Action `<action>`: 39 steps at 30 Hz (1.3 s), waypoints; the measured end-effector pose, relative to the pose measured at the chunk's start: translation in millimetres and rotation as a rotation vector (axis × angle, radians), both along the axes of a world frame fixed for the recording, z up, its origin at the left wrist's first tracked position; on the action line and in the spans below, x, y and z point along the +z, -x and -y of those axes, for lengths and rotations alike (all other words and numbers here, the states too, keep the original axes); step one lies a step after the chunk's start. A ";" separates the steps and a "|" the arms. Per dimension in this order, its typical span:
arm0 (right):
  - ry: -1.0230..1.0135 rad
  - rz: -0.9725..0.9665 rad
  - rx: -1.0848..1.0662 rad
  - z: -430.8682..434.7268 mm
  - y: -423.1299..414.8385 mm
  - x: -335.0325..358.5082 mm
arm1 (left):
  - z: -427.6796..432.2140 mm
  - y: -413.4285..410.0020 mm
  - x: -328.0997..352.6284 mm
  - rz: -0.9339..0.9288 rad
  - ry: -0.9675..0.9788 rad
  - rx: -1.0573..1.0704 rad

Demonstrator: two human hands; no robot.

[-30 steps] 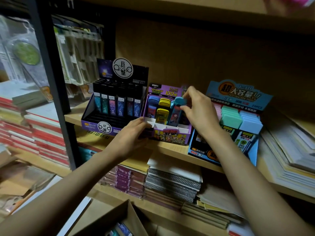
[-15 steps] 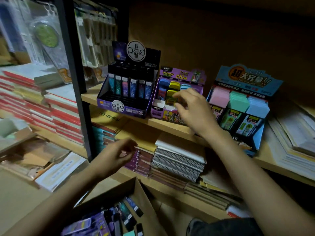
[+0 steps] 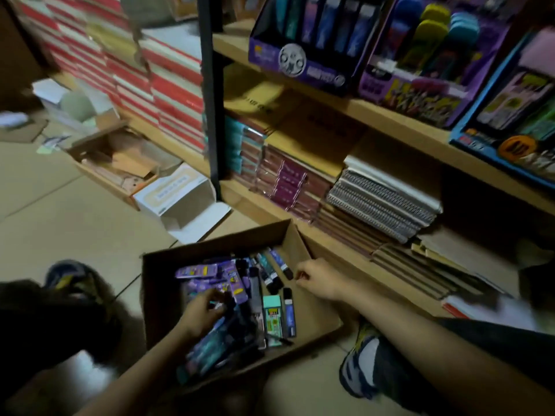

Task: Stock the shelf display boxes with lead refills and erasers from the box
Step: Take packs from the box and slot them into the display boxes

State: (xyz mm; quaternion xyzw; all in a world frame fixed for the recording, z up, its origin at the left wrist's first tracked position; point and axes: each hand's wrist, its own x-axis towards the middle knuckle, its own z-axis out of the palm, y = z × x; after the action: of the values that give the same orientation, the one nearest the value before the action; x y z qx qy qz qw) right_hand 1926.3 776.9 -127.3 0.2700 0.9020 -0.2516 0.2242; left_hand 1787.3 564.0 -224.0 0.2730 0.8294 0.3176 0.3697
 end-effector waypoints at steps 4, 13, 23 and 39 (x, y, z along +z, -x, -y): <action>0.230 0.021 -0.227 13.6 -4.2 -64.9 | 33.8 -6.8 -39.1 0.029 0.053 0.078; 0.364 0.139 -0.393 49.6 -3.9 -157.2 | 49.1 -24.4 -79.3 0.044 0.223 0.077; 0.412 0.209 -0.157 70.4 2.6 -173.8 | 43.0 -35.4 -91.2 -0.204 0.373 -0.183; 0.593 -0.023 -0.645 76.8 10.5 -170.9 | 36.9 -41.1 -92.1 -0.106 0.285 -0.180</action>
State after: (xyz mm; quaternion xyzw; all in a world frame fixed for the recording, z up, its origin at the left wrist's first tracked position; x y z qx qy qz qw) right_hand 1915.8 700.1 -298.2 0.4589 0.6628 -0.5597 0.1921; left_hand 1828.3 527.1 -316.1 0.3076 0.8565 0.1477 0.3873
